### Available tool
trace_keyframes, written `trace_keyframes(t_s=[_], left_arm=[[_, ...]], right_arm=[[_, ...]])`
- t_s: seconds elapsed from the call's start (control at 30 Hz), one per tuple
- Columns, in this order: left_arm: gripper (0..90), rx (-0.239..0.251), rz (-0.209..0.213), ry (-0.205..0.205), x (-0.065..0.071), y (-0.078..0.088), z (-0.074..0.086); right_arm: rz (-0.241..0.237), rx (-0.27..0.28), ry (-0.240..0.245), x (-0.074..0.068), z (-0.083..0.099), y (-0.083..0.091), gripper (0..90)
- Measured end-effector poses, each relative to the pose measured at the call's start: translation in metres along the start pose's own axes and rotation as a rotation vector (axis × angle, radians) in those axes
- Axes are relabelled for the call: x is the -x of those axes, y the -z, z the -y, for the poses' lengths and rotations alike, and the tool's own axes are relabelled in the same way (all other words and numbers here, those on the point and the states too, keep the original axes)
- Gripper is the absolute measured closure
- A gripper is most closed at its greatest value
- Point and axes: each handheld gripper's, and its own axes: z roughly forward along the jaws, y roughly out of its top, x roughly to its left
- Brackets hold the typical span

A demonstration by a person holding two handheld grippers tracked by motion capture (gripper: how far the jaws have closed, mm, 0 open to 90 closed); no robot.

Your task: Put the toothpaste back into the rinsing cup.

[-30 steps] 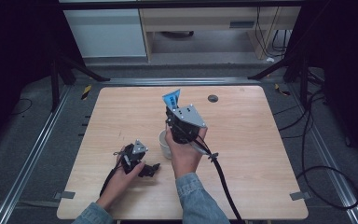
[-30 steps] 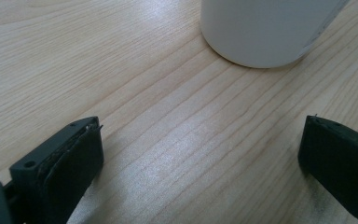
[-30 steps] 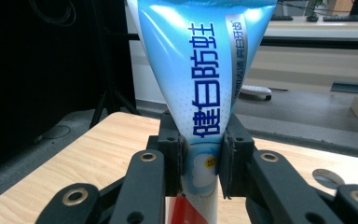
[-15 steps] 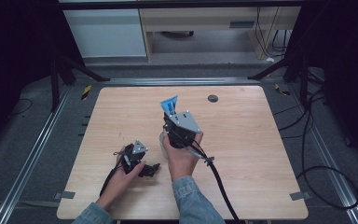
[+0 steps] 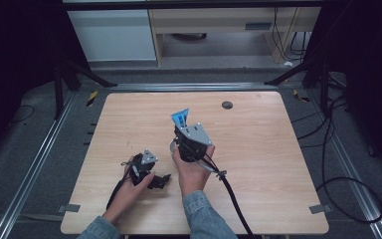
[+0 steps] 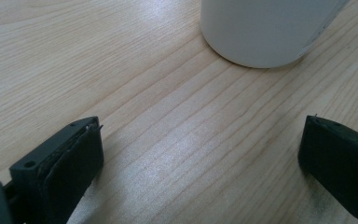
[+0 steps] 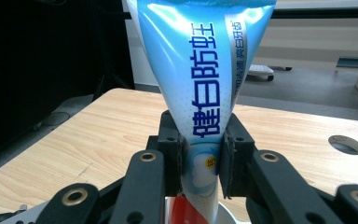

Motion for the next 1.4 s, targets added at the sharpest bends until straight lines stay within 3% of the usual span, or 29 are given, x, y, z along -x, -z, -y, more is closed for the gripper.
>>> trace_keyframes(t_s=[1.4], left_arm=[[0.0, 0.002, -0.001, 0.001, 0.0, 0.0, 0.0]], right_arm=[[0.005, -0.085, -0.035, 0.011, 0.02, -0.017, 73.1]])
